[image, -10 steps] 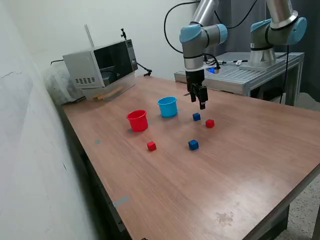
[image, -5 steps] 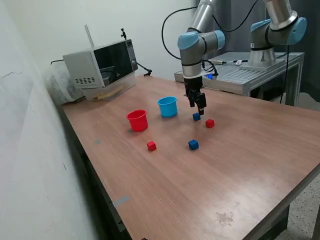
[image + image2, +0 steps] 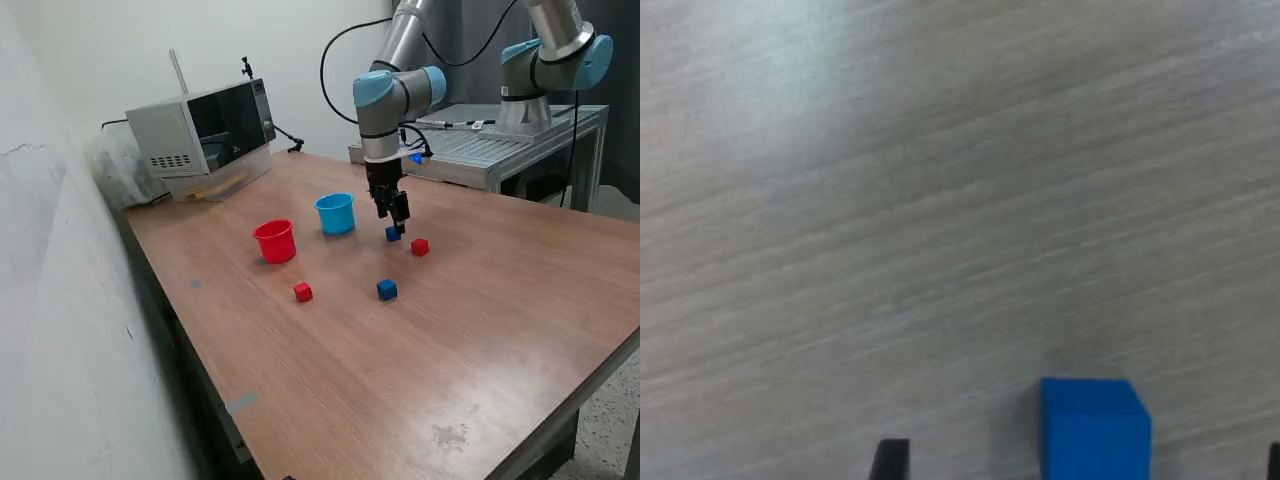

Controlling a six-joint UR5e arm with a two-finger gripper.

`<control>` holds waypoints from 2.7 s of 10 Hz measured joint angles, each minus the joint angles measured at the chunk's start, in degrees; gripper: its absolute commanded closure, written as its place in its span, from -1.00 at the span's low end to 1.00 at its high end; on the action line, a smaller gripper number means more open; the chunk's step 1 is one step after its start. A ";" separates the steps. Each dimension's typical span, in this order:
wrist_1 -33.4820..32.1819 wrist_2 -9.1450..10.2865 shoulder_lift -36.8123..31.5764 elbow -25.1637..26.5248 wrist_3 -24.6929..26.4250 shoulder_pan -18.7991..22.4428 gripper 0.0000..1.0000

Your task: Place red objects in the red bin, and blue objects in the blue bin.

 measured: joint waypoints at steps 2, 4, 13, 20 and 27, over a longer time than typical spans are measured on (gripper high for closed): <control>-1.07 0.00 0.06 0.04 -0.01 -0.19 1.00; -2.19 0.02 0.18 0.05 -0.01 -0.28 1.00; 0.85 -0.12 -2.38 -1.77 -3.73 -0.07 1.00; 6.57 -0.11 -9.36 -5.72 -7.49 -6.52 1.00; 6.62 -0.10 -6.23 -7.70 -9.50 -14.29 -1.00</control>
